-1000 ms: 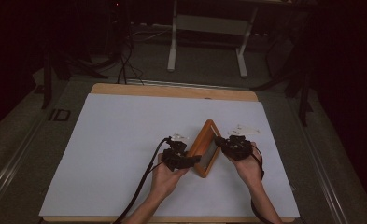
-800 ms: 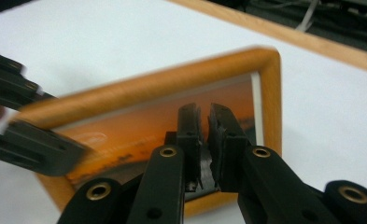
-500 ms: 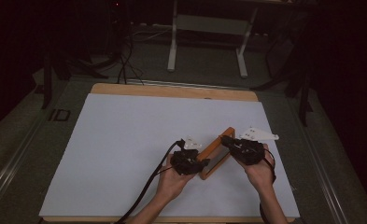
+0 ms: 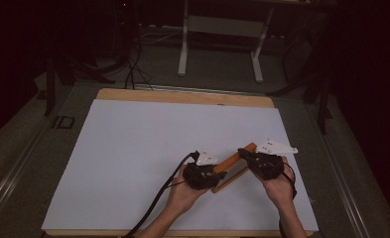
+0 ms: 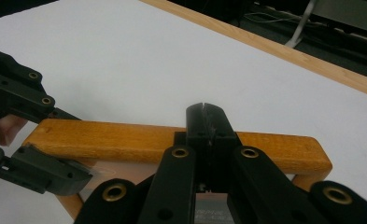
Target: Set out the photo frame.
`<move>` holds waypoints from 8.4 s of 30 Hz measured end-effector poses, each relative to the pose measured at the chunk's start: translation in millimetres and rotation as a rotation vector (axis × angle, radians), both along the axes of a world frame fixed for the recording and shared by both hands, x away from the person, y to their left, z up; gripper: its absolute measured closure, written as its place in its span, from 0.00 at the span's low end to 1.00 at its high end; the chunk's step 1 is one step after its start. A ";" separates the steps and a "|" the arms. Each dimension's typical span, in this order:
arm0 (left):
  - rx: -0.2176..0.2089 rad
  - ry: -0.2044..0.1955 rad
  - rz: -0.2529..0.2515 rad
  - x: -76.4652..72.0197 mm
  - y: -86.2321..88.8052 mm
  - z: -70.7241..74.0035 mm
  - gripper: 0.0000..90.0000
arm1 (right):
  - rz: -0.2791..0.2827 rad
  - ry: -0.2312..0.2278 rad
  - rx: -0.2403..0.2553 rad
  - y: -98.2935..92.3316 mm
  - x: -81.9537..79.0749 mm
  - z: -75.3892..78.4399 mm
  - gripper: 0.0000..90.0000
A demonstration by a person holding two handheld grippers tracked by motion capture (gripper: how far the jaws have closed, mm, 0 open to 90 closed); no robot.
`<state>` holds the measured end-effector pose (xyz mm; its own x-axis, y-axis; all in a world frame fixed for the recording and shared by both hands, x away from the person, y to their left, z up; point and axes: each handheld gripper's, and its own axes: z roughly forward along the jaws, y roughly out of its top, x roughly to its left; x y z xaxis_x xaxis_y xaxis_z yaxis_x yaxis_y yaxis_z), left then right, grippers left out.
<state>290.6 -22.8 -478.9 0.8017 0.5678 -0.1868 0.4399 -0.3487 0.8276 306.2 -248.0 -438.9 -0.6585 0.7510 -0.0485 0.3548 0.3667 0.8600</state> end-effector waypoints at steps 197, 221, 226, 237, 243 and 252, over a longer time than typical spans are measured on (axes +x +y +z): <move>-0.107 -0.023 -0.092 10.6 89.5 1.6 0.63 | 0.402 0.016 0.136 15.5 -5.1 -0.4 0.72; -0.085 -0.001 -0.049 10.7 113.1 15.4 0.63 | 0.391 0.040 0.160 38.8 1.5 -0.1 0.70; -0.081 0.003 -0.043 10.4 117.7 17.4 0.63 | 0.388 0.045 0.170 43.5 2.2 -0.1 0.70; -0.078 0.013 -0.026 11.2 126.2 17.3 0.63 | 0.373 0.058 0.187 53.5 4.9 -2.8 0.69; -0.081 0.025 -0.023 11.4 128.9 16.0 0.63 | 0.368 0.066 0.197 56.5 6.2 -4.0 0.69; -0.075 0.037 -0.013 10.8 131.1 14.0 0.63 | 0.365 0.078 0.218 59.0 7.4 -8.4 0.69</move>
